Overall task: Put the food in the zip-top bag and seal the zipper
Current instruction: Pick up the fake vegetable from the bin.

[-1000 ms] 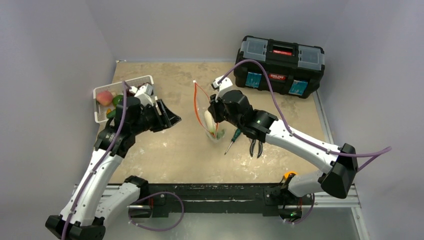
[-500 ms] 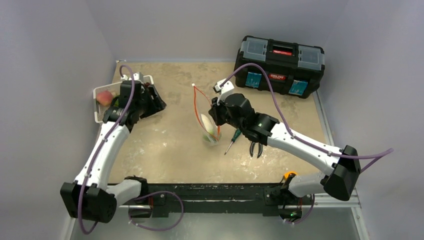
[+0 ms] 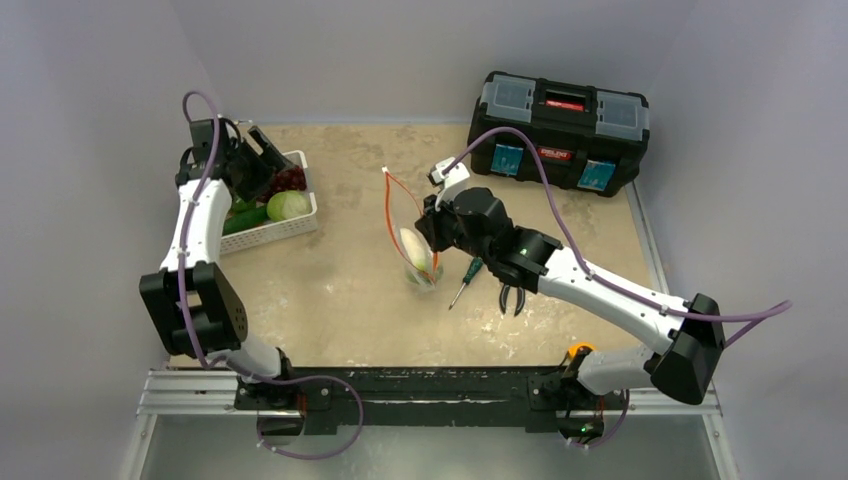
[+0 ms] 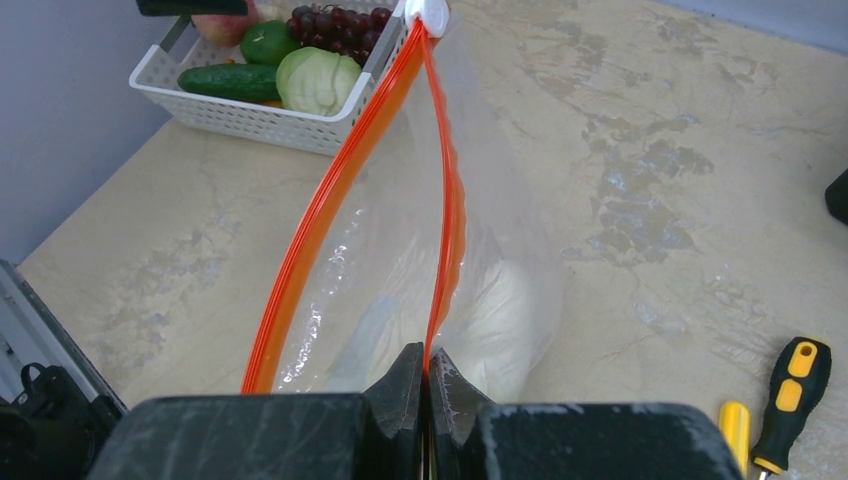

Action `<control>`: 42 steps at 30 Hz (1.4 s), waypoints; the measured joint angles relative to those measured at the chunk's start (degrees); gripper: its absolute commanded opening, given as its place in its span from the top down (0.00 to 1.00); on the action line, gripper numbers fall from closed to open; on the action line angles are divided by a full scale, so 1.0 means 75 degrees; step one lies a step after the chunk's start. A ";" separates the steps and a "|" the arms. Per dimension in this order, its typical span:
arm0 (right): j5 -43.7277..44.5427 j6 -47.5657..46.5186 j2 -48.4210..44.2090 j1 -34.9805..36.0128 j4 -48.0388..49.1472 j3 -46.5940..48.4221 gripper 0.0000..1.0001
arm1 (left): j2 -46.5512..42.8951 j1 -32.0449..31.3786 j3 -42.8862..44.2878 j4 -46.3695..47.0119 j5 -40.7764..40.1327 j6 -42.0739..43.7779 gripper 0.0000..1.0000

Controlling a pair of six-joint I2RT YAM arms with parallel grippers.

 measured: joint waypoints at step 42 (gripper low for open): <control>-0.0402 0.0755 0.0315 0.0000 0.0087 -0.0009 1.00 | 0.2993 -0.0632 0.2095 -0.2500 -0.2923 -0.0685 0.29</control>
